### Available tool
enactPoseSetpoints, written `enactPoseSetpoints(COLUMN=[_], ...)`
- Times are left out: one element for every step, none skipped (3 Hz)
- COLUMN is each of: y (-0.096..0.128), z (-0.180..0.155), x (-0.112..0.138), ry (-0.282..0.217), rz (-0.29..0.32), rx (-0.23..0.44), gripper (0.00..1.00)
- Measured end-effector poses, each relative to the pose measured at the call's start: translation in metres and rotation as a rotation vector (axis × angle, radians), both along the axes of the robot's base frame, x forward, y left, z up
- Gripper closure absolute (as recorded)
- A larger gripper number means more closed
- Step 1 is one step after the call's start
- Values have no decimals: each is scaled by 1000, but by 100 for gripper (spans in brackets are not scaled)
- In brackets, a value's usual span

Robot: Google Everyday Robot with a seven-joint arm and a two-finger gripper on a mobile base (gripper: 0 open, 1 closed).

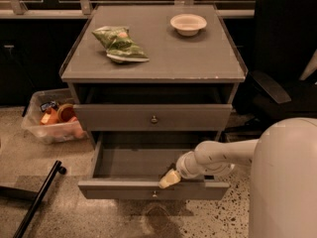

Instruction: Open middle drawer

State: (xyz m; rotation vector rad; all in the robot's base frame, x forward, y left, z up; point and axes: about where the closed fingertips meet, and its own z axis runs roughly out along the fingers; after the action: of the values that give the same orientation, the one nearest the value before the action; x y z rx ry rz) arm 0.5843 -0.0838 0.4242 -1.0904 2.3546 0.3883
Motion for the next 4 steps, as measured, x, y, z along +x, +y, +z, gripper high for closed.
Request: enactPoseSetpoints(y=[-11,-23,-26,-15], z=[14,28,26,5], x=[4,13,23,26], ry=[-39,-67,-71,-44], rz=[-62,-120,-138,-61], rx=[18,38,56,49], gripper=[42,65,88,100])
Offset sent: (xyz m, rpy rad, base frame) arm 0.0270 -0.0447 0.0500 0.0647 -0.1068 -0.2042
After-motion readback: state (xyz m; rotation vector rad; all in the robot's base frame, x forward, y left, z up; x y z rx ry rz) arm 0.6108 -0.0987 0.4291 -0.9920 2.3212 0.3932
